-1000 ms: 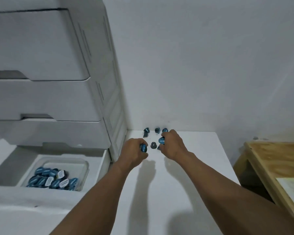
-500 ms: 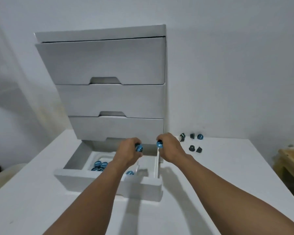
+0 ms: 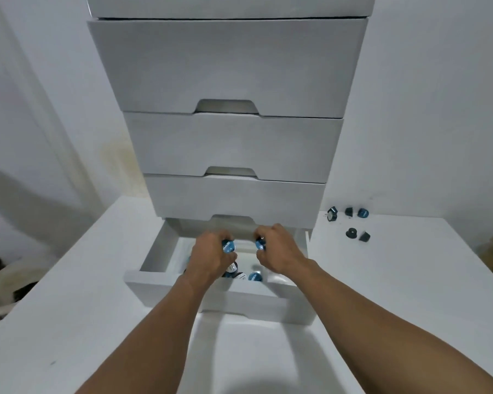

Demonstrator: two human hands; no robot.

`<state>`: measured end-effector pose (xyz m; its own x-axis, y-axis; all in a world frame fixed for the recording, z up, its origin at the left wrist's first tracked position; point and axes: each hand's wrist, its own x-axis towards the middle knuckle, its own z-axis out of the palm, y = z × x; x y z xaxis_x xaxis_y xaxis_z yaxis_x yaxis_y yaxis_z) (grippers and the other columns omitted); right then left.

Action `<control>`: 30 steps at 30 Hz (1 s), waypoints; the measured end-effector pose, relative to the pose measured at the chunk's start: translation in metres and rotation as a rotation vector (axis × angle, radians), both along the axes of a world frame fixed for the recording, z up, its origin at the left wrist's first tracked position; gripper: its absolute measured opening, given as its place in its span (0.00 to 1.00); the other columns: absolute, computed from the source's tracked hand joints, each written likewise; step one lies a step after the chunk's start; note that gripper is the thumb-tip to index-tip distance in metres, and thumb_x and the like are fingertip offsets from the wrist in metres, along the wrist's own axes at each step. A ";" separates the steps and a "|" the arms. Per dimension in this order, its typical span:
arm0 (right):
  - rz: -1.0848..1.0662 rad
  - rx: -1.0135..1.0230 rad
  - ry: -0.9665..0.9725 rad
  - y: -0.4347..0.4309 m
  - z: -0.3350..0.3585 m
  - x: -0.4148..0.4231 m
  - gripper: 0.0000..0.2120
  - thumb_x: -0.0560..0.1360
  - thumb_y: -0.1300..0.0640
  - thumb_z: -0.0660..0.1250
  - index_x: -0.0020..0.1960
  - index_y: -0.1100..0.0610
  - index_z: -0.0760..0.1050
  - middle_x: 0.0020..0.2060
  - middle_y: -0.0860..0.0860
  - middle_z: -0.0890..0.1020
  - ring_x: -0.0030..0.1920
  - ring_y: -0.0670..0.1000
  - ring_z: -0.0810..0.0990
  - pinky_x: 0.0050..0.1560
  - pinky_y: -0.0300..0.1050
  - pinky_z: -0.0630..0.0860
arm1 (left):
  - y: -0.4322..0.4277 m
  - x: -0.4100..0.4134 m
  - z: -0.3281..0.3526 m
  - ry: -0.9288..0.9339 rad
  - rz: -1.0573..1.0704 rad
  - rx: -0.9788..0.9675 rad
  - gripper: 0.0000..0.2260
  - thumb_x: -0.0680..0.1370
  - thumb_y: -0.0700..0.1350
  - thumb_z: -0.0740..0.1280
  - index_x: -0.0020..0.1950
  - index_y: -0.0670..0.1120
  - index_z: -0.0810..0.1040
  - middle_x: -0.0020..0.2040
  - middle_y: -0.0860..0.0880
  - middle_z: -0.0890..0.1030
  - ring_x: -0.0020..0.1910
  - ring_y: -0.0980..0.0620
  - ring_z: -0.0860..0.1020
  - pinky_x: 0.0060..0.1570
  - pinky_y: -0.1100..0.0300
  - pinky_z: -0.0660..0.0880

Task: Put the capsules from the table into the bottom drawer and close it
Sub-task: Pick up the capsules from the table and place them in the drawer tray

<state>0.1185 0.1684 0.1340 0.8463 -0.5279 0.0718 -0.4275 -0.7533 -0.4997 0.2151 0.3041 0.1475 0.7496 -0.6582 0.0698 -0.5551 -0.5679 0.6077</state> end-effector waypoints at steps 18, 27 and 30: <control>-0.071 0.144 0.204 -0.037 -0.099 0.069 0.10 0.73 0.59 0.63 0.54 0.58 0.76 0.49 0.55 0.77 0.49 0.58 0.77 0.47 0.46 0.71 | -0.063 0.088 -0.101 0.063 -0.234 0.285 0.17 0.70 0.45 0.72 0.58 0.47 0.77 0.54 0.47 0.80 0.51 0.48 0.77 0.52 0.56 0.74; -0.099 0.145 0.394 -0.052 -0.114 0.081 0.13 0.74 0.57 0.65 0.58 0.55 0.75 0.54 0.54 0.77 0.52 0.56 0.77 0.51 0.48 0.75 | -0.090 0.101 -0.130 0.050 -0.404 0.344 0.17 0.70 0.46 0.71 0.59 0.49 0.77 0.54 0.47 0.80 0.54 0.47 0.78 0.56 0.51 0.76; -0.065 0.118 0.421 -0.057 -0.118 0.083 0.11 0.75 0.56 0.65 0.57 0.54 0.75 0.55 0.53 0.76 0.53 0.57 0.77 0.53 0.50 0.76 | -0.095 0.104 -0.138 0.036 -0.428 0.358 0.17 0.71 0.47 0.71 0.59 0.47 0.77 0.54 0.46 0.80 0.54 0.45 0.78 0.56 0.51 0.76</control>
